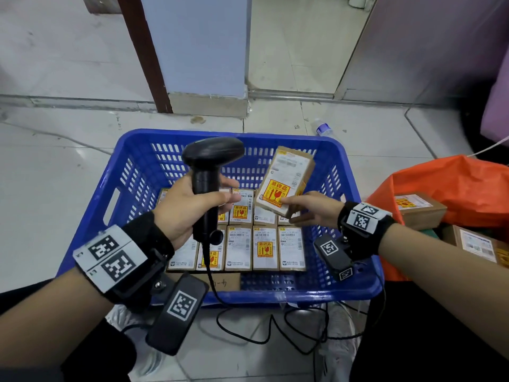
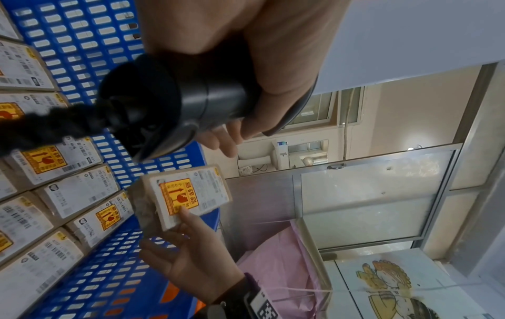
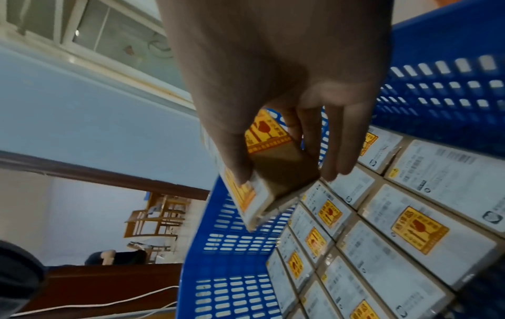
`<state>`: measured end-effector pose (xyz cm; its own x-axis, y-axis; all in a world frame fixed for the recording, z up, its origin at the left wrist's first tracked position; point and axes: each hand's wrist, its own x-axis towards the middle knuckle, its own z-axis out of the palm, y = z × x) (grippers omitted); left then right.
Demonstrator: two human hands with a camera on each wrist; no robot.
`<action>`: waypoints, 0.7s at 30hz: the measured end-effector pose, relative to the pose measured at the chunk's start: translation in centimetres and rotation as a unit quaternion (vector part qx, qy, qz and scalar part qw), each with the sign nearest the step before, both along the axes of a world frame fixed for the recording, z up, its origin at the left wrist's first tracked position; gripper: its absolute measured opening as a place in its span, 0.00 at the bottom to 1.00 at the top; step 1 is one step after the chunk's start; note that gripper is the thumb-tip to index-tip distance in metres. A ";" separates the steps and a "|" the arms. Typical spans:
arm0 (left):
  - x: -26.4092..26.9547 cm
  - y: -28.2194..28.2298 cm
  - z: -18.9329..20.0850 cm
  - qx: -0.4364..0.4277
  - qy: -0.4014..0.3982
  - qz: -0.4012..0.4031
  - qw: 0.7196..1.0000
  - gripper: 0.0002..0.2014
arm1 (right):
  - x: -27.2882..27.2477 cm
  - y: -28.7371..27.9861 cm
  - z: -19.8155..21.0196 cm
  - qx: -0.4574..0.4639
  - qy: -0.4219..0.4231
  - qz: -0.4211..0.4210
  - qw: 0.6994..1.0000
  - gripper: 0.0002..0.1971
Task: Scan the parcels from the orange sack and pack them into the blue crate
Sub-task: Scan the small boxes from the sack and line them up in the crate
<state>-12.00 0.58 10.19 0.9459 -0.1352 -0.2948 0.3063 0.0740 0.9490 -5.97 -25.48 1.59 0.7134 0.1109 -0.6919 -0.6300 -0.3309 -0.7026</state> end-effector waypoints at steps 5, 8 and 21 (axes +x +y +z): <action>-0.8 -0.5 -0.8 0.033 0.003 -0.040 0.999 0.11 | 0.1 0.5 -0.5 0.018 -0.007 0.011 1.000 0.12; -1.1 -0.9 -1.2 0.049 0.002 -0.067 0.997 0.07 | 0.3 0.6 -0.7 0.017 -0.010 0.022 1.000 0.19; -1.1 -1.4 -1.9 0.113 -0.004 -0.090 0.990 0.05 | 0.6 1.0 -1.6 -0.020 -0.016 0.057 0.998 0.29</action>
